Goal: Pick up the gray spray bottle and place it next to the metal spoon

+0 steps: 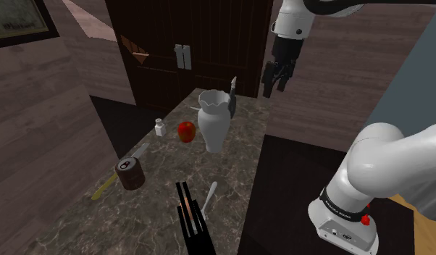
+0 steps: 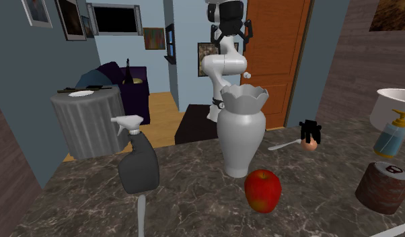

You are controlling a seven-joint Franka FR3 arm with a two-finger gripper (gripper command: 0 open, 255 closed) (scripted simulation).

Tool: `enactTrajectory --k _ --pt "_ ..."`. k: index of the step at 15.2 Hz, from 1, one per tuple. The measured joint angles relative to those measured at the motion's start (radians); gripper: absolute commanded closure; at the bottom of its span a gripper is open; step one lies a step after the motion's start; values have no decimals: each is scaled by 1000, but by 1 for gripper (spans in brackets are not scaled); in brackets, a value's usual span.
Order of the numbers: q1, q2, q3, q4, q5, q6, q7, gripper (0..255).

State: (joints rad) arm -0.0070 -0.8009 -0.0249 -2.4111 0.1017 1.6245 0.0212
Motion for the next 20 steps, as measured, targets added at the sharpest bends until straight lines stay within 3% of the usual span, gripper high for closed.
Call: enactTrajectory --k 2,8,20 --pt "-4 17 3 8 1 10 11 0" --pt "-54 228 30 89 -3 145 137 0" --pt "-152 668 39 408 -56 272 423 0"
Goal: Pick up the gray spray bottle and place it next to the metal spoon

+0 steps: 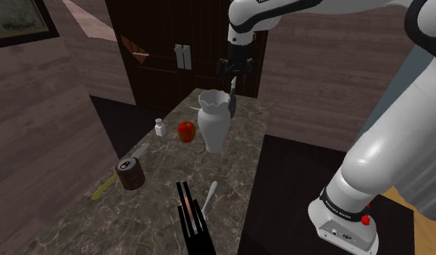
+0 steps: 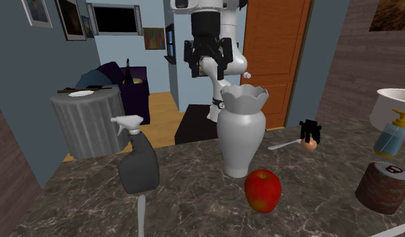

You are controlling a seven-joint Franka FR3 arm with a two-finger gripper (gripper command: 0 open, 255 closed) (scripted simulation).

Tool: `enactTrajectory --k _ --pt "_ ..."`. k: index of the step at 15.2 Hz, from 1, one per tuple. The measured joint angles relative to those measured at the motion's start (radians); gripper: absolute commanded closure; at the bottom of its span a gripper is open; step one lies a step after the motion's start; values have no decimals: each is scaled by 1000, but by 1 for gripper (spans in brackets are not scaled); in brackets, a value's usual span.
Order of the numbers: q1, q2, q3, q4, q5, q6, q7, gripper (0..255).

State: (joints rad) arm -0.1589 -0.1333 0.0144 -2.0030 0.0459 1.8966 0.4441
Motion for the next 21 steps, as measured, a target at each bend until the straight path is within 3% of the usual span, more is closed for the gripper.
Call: enactTrajectory --k 7,16,21 --pt "-41 229 -36 211 -32 16 149 0" --pt "-98 530 -106 565 -39 -45 308 0" --pt "-106 565 -114 557 -37 -2 323 0"
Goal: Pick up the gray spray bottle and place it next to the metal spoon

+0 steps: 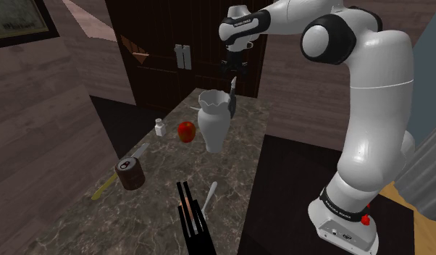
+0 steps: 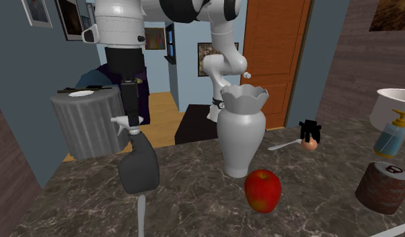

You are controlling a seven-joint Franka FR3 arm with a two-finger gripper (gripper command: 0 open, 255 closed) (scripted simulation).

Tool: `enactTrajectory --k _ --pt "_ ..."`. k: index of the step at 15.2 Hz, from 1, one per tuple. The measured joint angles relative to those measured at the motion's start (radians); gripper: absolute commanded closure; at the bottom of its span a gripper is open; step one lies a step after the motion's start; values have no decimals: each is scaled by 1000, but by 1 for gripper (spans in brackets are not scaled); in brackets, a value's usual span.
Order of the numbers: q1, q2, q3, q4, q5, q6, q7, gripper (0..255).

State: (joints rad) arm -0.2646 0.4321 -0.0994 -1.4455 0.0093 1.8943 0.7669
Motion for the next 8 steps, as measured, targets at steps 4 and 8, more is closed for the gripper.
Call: enactTrajectory --k 4,8 --pt "0 10 0 -27 1 37 1 0" --pt "0 12 0 -31 1 43 1 0"
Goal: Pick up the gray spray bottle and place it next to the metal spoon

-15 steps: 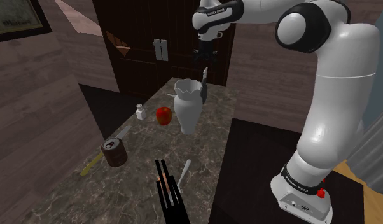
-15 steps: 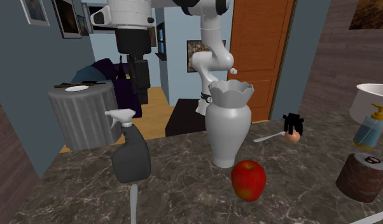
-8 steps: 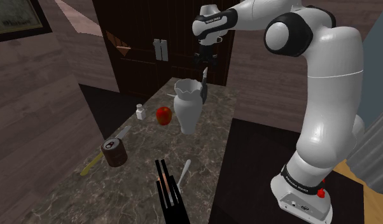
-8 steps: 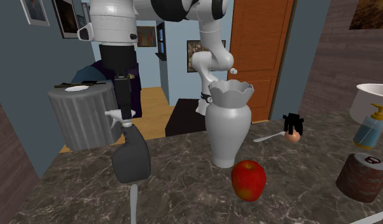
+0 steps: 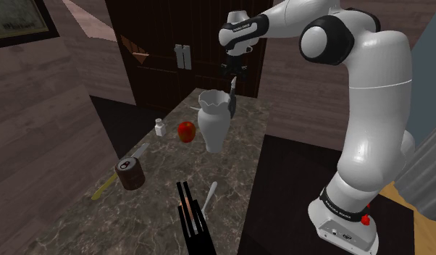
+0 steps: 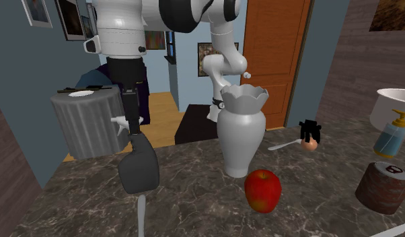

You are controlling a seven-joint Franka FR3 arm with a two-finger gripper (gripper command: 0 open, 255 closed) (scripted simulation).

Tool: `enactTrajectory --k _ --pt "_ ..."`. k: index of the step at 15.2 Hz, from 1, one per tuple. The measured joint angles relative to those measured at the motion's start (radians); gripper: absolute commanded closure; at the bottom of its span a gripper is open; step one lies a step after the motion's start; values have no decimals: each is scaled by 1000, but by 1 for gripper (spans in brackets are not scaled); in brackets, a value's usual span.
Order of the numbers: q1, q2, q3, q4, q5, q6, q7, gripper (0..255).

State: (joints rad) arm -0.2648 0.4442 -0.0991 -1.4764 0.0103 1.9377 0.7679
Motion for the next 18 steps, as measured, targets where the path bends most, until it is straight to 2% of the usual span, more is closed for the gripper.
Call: enactTrajectory --k 2,3,13,18 --pt "0 0 0 0 0 0 0 0" --pt "0 0 0 0 0 0 0 255" --pt "0 0 0 0 0 0 0 255" --pt "-1 -8 -1 42 -1 -50 -1 255"
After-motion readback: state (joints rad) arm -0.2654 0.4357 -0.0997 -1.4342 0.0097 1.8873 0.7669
